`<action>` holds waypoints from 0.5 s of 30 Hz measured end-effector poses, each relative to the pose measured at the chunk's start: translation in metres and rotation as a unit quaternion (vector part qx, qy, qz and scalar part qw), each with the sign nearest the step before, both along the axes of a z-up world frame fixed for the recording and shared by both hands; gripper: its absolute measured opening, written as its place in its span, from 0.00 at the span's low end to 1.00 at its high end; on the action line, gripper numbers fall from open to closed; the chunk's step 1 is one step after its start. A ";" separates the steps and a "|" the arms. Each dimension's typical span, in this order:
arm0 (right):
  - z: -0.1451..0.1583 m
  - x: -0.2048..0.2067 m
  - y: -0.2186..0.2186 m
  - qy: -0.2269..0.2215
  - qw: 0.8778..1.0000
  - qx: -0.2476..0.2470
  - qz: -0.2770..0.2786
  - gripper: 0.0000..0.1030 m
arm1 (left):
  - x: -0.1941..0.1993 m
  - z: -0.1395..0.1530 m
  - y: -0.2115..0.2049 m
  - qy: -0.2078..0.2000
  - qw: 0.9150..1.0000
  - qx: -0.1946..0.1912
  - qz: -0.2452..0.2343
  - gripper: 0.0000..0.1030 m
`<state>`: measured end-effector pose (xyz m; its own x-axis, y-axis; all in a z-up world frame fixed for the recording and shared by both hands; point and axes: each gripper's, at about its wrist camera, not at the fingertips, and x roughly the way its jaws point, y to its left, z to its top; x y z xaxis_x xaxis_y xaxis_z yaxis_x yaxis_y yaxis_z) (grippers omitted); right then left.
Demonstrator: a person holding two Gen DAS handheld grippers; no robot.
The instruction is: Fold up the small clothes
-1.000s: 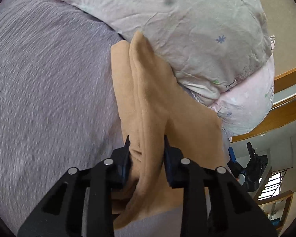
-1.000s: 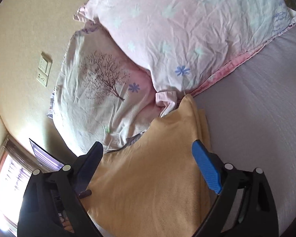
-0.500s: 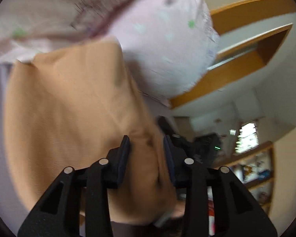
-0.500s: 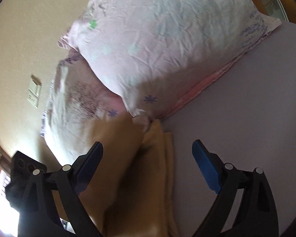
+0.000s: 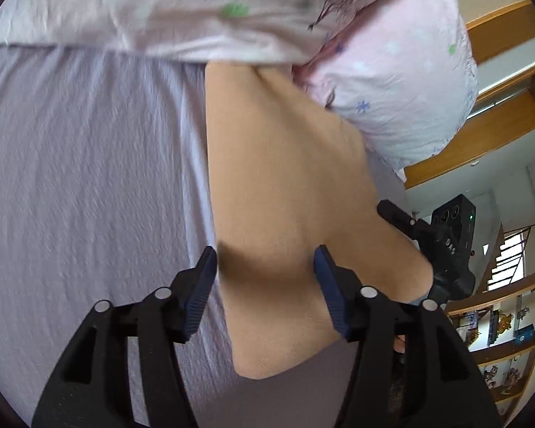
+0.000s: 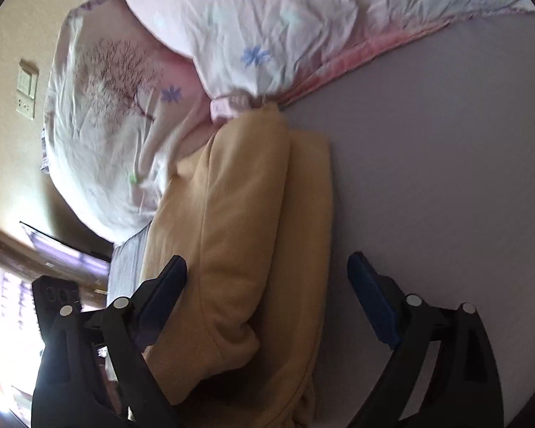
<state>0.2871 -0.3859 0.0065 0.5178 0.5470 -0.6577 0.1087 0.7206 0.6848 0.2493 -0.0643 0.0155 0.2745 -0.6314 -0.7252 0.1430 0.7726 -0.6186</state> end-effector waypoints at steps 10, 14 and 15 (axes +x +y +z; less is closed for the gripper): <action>0.006 -0.018 0.029 -0.041 0.995 0.064 0.058 0.44 | -0.014 -0.006 0.020 -0.026 0.997 -0.065 -0.011 0.24; 0.004 -0.027 0.067 -0.022 0.992 0.045 0.117 0.47 | -0.047 0.020 0.070 -0.083 0.996 -0.042 -0.001 0.26; 0.007 -0.029 0.069 -0.024 0.992 0.033 0.116 0.49 | -0.054 0.022 0.080 -0.089 0.996 -0.028 0.002 0.26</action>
